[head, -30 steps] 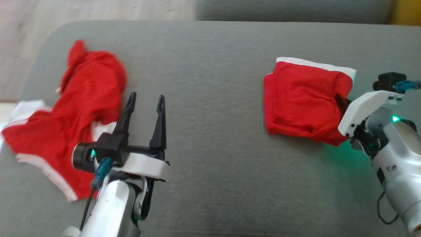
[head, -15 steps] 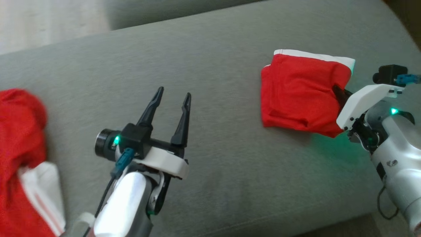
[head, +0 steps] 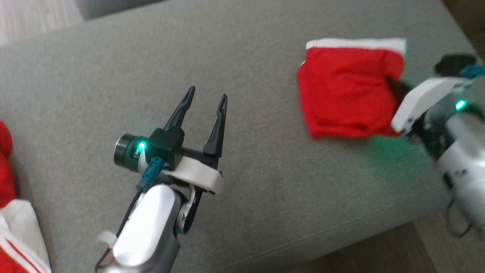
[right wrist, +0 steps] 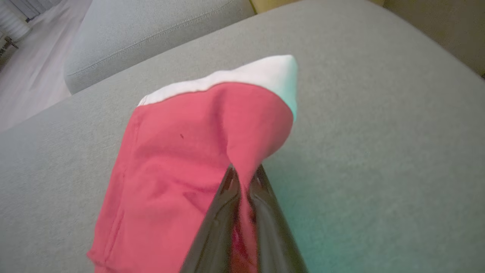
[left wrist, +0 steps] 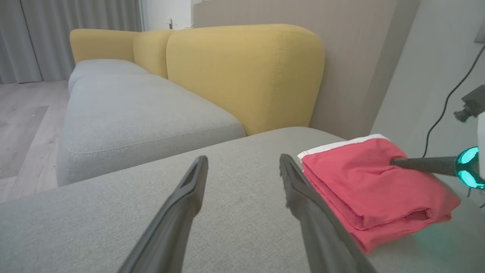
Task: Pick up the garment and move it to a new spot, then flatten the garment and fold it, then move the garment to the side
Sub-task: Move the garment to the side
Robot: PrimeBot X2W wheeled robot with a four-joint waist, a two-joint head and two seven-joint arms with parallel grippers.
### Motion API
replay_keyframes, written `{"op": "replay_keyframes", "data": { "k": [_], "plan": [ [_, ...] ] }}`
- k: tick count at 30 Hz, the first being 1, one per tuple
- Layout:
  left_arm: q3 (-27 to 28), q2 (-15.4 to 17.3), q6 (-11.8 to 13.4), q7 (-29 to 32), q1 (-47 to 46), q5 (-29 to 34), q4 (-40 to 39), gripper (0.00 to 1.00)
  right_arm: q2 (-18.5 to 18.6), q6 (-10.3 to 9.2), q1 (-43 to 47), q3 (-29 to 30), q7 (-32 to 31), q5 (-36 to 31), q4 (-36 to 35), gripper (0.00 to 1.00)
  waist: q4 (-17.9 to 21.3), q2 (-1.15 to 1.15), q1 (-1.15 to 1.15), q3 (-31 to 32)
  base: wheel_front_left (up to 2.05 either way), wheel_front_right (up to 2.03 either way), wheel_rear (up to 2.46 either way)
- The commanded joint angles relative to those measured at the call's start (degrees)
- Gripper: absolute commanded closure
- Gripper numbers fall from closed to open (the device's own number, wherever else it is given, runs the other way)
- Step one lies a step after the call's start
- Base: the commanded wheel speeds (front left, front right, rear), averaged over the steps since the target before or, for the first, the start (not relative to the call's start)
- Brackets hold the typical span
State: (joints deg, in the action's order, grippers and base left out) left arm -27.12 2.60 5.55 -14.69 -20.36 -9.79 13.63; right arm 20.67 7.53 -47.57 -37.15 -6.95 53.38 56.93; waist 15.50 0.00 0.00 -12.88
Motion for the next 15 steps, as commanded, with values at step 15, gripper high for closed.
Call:
{"op": "replay_keyframes", "data": {
  "k": [15],
  "plan": [
    [-2.00,0.28,3.48,-0.30,-9.78,3.49,-1.03,0.00,20.51,-0.04,-16.44,-6.81,2.29,3.14,-1.49,1.00,-10.06,0.00,0.00,-18.86,0.00,0.00,0.00]
  ]
}}
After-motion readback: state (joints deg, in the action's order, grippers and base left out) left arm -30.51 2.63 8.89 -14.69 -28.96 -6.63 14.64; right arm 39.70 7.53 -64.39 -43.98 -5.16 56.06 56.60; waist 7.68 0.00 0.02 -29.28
